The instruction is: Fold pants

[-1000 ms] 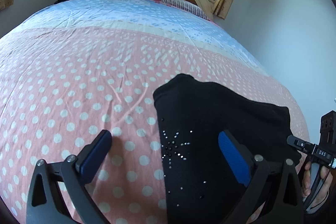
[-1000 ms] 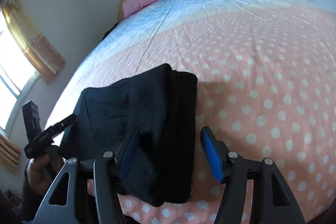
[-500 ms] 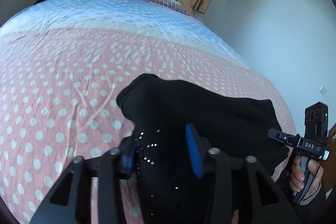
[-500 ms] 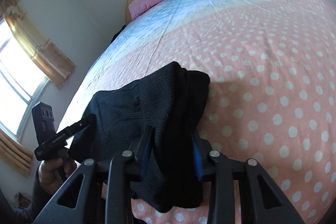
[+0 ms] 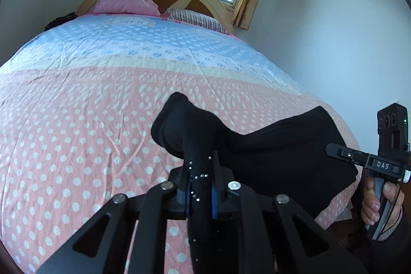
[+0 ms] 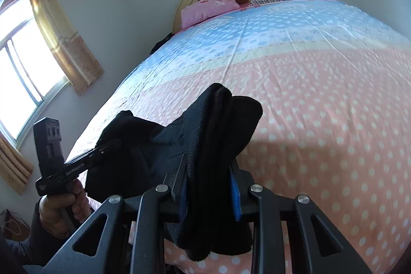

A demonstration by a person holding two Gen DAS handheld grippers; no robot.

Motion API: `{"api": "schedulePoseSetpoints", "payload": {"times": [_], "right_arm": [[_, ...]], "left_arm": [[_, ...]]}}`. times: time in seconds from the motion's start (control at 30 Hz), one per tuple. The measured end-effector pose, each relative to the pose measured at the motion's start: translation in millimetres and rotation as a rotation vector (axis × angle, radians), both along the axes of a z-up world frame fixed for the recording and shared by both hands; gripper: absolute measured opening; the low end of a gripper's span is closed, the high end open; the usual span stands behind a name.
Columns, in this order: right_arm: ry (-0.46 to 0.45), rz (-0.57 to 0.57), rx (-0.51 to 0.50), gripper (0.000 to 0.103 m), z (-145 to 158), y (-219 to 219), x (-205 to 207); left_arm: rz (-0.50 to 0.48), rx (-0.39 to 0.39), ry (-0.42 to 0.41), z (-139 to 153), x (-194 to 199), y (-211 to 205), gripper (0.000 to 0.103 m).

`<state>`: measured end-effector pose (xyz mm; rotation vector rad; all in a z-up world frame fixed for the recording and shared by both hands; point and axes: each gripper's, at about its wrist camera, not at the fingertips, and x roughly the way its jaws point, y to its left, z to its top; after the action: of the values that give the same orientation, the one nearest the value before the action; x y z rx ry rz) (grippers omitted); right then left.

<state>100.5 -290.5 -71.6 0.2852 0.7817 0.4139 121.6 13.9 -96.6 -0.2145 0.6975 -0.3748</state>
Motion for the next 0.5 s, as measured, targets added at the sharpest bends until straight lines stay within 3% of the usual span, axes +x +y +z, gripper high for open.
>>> {"api": "schedulePoseSetpoints", "payload": {"times": [0.5], "right_arm": [[-0.028, 0.203, -0.063, 0.028, 33, 91, 66]], "left_arm": [[0.136, 0.128, -0.059, 28, -13, 68, 0.011]]}}
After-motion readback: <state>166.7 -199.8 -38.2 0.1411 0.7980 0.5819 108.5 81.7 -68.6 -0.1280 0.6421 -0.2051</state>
